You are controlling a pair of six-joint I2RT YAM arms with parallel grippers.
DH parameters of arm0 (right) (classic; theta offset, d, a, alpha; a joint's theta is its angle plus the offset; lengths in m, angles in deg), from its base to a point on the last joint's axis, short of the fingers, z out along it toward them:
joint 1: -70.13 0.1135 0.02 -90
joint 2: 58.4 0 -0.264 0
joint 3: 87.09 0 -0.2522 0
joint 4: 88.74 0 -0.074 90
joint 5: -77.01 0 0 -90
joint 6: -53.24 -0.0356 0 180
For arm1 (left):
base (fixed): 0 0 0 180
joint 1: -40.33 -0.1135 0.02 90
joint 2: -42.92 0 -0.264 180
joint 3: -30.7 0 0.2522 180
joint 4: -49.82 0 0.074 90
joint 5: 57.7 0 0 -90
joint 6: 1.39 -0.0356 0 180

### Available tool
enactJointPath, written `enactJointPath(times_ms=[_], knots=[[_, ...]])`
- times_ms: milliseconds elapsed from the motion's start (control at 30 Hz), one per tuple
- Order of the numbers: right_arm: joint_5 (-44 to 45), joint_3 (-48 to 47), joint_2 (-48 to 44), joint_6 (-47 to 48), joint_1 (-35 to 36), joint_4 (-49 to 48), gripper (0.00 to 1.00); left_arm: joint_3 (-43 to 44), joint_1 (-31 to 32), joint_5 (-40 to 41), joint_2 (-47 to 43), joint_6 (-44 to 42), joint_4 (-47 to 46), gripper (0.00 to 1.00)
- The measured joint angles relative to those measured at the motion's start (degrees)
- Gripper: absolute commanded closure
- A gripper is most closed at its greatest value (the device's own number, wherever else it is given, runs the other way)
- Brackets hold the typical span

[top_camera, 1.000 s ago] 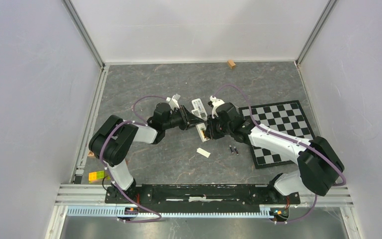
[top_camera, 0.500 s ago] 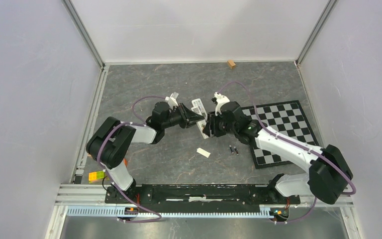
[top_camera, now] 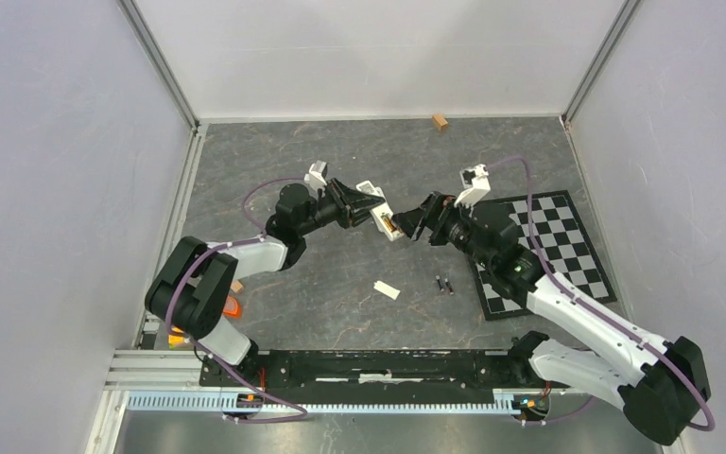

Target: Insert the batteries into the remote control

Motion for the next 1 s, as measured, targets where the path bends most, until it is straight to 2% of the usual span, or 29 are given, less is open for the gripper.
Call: enactJointPath(times_ms=[100,300,467,700,1000], knots=[[-0.37,5.16,-2.34,-6.01,-0.46,-7.85,0.03,1.27,-0.28,0.63,-0.61,4.59,-0.15,0.98],[-2.62,9.55,-2.36,-13.27,-0.46,-20.74,0.02,2.25,-0.28,1.75,-1.97,13.60,-1.66,0.98],[-4.13,10.10,-2.38,-16.83,-0.46,-27.96,0.10,2.25,-0.28,3.06,-4.50,18.80,-2.91,0.98],[-5.55,10.10,-0.76,-21.35,-0.46,-33.18,0.20,2.27,-0.28,4.07,-5.05,22.45,-4.76,0.98],[-4.79,10.12,-0.39,-23.12,-0.48,-34.99,0.34,2.27,-0.26,4.09,-5.46,22.53,-4.76,0.98]])
